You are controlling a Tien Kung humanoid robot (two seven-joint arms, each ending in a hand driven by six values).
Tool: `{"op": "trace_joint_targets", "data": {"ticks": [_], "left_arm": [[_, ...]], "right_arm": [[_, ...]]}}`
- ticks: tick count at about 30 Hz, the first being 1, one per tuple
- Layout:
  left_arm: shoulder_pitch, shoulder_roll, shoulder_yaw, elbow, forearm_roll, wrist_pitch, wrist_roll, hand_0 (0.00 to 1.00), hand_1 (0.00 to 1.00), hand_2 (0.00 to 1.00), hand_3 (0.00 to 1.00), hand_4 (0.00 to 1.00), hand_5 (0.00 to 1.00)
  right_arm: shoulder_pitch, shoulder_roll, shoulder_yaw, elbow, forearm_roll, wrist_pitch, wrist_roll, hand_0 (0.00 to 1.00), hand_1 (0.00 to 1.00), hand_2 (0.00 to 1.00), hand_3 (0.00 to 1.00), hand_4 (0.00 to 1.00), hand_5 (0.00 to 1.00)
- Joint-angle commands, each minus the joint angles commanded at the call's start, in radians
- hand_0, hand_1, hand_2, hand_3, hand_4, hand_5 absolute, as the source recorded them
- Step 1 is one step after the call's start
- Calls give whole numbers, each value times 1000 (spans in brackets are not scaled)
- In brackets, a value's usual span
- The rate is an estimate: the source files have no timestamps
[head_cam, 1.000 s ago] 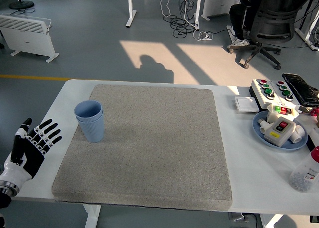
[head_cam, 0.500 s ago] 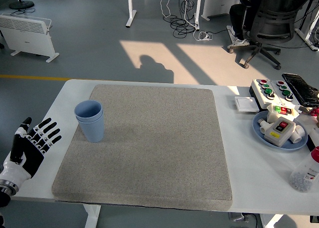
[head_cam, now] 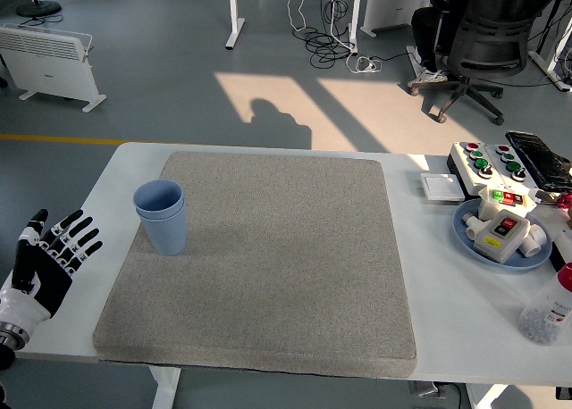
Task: Push cup pick cup insert cup
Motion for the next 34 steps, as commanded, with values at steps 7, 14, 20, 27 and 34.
{"op": "trace_joint_targets", "data": {"ticks": [7, 14, 20, 27, 34], "left_arm": [[-2, -1, 5, 2, -4, -1, -3, 853, 874, 908, 848, 686, 998], [1, 0, 8, 5, -5, 2, -7, 866, 885, 928, 851, 688, 998], [2, -1, 13, 8, -4, -1, -9, 869, 887, 935, 872, 687, 998], [6, -1, 11, 8, -12, 0, -14, 872, 887, 940, 883, 688, 998], [10, -2, 12, 10, -9, -4, -14, 877, 889, 950, 900, 691, 998]], "right_arm": [[0, 1, -5, 0, 5, 0, 0, 689, 606, 628, 550, 105, 415], [-4, 2, -7, 0, 5, -1, -1, 689, 606, 629, 550, 105, 413], [-8, 2, -8, 0, 4, -1, -1, 690, 606, 631, 551, 105, 412], [-11, 3, -12, 0, 6, -1, -1, 690, 607, 632, 550, 106, 416], [-15, 3, -11, 0, 3, -1, -1, 690, 608, 632, 550, 105, 415]]}}
